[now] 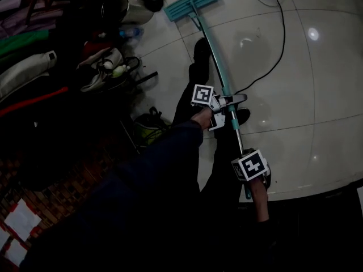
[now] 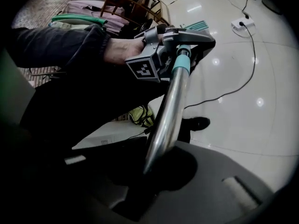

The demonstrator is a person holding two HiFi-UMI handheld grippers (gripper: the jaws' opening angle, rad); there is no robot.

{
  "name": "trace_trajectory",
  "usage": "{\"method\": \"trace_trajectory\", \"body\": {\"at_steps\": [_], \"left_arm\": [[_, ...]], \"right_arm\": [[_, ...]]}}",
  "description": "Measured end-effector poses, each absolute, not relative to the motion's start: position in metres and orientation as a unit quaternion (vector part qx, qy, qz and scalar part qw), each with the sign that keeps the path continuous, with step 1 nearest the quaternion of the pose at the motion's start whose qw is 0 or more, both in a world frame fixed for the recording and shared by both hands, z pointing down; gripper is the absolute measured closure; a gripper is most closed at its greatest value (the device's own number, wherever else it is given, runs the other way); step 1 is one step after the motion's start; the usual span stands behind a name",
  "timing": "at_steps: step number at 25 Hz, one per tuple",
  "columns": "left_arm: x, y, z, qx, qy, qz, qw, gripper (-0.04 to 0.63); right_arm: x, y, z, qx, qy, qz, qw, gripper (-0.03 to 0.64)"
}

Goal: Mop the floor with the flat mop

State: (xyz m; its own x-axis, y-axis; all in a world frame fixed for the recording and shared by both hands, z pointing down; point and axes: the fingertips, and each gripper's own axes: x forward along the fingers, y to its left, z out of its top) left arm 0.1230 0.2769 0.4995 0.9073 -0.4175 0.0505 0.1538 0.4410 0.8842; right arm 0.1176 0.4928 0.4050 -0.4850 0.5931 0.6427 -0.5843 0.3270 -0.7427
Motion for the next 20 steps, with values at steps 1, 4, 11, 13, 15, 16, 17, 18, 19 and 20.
{"method": "trace_trajectory", "body": {"at_steps": [1, 4, 11, 13, 15, 16, 17, 18, 19, 20], "left_arm": [[0.129, 0.291, 0.500, 0.498, -0.127, -0.166, 0.842, 0.588], [0.143, 0.325, 0.507, 0.488, -0.121, -0.148, 0.852, 0.588], [0.148, 0.332, 0.512, 0.473, -0.114, -0.143, 0.862, 0.589], [0.140, 0.317, 0.515, 0.469, -0.115, -0.148, 0.863, 0.589], [0.129, 0.298, 0.516, 0.464, -0.115, -0.153, 0.865, 0.589], [0.122, 0.288, 0.517, 0.463, -0.114, -0.154, 0.866, 0.589], [0.115, 0.276, 0.518, 0.463, -0.112, -0.154, 0.866, 0.588], [0.107, 0.263, 0.519, 0.463, -0.110, -0.152, 0.866, 0.588], [0.098, 0.248, 0.519, 0.465, -0.107, -0.150, 0.866, 0.588], [0.090, 0.233, 0.519, 0.467, -0.103, -0.147, 0.866, 0.589]], "right_arm": [[0.123, 0.506, 0.405, -0.004, -0.635, 0.581, 0.509, 0.551], [0.135, 0.537, 0.406, -0.007, -0.626, 0.591, 0.509, 0.551], [0.131, 0.539, 0.407, 0.008, -0.617, 0.606, 0.503, 0.551], [0.122, 0.523, 0.407, 0.009, -0.612, 0.608, 0.505, 0.549], [0.111, 0.504, 0.408, 0.010, -0.608, 0.609, 0.509, 0.550], [0.104, 0.493, 0.408, 0.010, -0.606, 0.609, 0.511, 0.549], [0.096, 0.481, 0.408, 0.011, -0.605, 0.610, 0.512, 0.549], [0.087, 0.468, 0.409, 0.013, -0.603, 0.612, 0.511, 0.549], [0.077, 0.453, 0.409, 0.015, -0.602, 0.615, 0.509, 0.549], [0.067, 0.438, 0.408, 0.018, -0.601, 0.617, 0.507, 0.549]]}}
